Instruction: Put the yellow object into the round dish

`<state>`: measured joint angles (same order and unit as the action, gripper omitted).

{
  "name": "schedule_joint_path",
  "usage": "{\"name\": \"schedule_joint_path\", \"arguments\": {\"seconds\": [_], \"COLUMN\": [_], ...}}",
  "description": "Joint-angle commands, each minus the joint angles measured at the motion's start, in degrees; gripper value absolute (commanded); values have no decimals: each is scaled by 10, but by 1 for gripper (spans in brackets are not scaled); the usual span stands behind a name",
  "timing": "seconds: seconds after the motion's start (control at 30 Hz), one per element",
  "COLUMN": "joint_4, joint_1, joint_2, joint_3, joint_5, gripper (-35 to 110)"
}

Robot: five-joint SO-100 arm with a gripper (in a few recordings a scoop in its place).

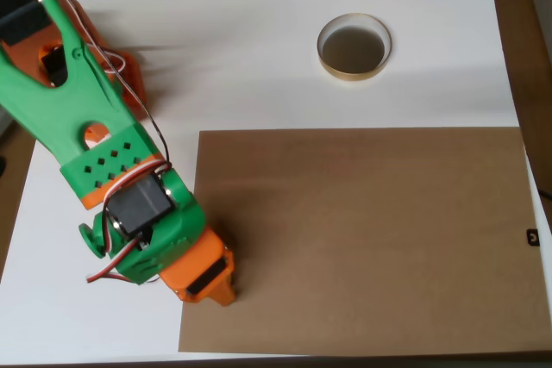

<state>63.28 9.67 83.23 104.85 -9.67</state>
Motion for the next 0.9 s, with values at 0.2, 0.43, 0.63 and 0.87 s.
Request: {"name": "schedule_joint_path", "arguments": {"seconds": [0.2, 0.43, 0.63, 0.87], "joint_4": [4, 8, 13, 28], "joint_1": [8, 6, 5, -25], "joint_2": [14, 16, 57, 171], "joint_3": [-34, -40, -28, 10], "joint_5": [-6, -5, -9, -10], "gripper": [8, 4, 0, 0]}}
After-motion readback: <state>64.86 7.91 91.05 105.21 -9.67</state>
